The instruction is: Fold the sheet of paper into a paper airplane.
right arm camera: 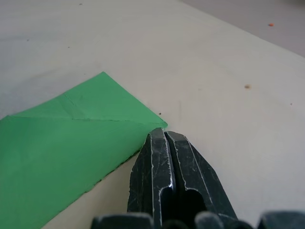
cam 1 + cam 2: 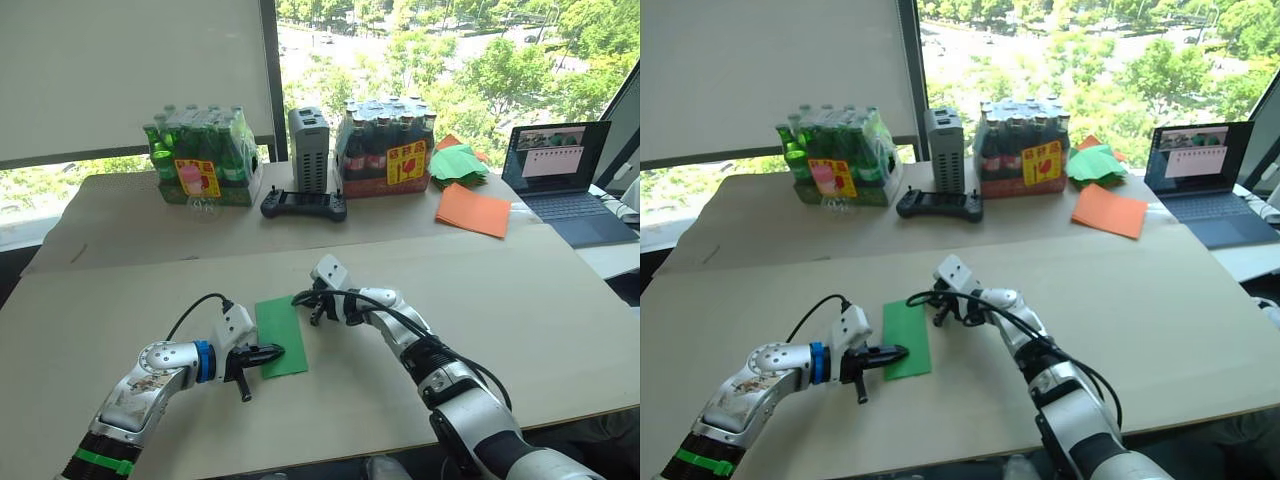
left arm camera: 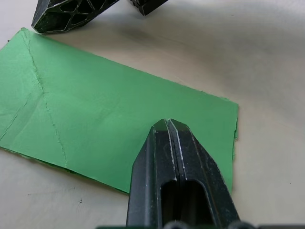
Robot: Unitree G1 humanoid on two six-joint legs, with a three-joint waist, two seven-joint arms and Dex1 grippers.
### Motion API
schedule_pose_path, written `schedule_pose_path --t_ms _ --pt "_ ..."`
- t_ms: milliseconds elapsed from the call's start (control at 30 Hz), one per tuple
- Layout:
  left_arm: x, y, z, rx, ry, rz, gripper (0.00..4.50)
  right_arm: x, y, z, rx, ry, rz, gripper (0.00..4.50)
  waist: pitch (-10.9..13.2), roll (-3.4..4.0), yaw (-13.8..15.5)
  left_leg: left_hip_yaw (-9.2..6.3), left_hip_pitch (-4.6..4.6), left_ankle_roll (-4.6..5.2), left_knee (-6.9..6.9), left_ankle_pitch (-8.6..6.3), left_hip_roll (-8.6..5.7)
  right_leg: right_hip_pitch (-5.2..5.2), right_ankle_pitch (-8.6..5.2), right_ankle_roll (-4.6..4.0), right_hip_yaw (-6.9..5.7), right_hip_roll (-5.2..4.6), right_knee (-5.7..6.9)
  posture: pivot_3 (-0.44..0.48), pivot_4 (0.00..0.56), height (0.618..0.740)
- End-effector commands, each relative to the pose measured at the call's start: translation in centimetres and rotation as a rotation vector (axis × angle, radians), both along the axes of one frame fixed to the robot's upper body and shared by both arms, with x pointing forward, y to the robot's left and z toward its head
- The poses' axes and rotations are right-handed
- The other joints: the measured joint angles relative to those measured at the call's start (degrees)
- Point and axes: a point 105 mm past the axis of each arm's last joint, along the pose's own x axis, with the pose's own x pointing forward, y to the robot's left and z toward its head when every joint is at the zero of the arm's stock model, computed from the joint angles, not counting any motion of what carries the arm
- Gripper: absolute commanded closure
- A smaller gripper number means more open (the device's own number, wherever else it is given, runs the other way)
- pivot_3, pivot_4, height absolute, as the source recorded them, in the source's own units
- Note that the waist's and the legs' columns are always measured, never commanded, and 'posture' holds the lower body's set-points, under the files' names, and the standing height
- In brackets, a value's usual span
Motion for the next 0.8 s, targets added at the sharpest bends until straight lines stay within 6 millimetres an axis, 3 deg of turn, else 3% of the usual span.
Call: schedule_pose_path --t_ms 33,267,500,800 --pt "-0.2 0.2 -0.1 0.015 0.007 0.006 4.5 0.0 0.8 2.1 0.07 -0.055 0.026 4.47 0.0 0.0 -0.01 0.02 -0.04 -0.05 0.0 0.03 0.0 -0.09 0.0 0.0 0.02 0.0 0.04 0.0 0.15 0.724" --pt "-0.1 0.2 -0.1 0.016 0.006 0.012 4.5 -0.6 1.4 1.1 0.042 -0.043 0.057 4.47 0.0 0.0 -0.08 0.13 -0.12 -0.13 -0.01 0.07 0.0 -0.3 0.02 -0.03 0.12 0.01 0.13 0.0 0.15 0.724" --pt "-0.1 0.4 -0.1 0.017 0.003 0.019 4.5 -1.9 0.6 -3.0 -0.131 0.017 0.075 4.47 -0.02 0.01 -0.1 0.19 -0.07 -0.09 -0.01 0.06 0.01 -0.3 0.02 -0.04 0.14 0.01 0.16 0.0 0.15 0.724" --pt "-0.1 0.5 -0.1 0.016 0.004 0.022 4.5 -5.1 0.8 -3.3 -0.143 0.051 0.197 4.47 -0.07 0.01 -0.1 0.25 -0.04 -0.03 -0.01 0.02 0.02 -0.28 0.02 -0.03 0.17 0.01 0.16 0.0 0.15 0.724"
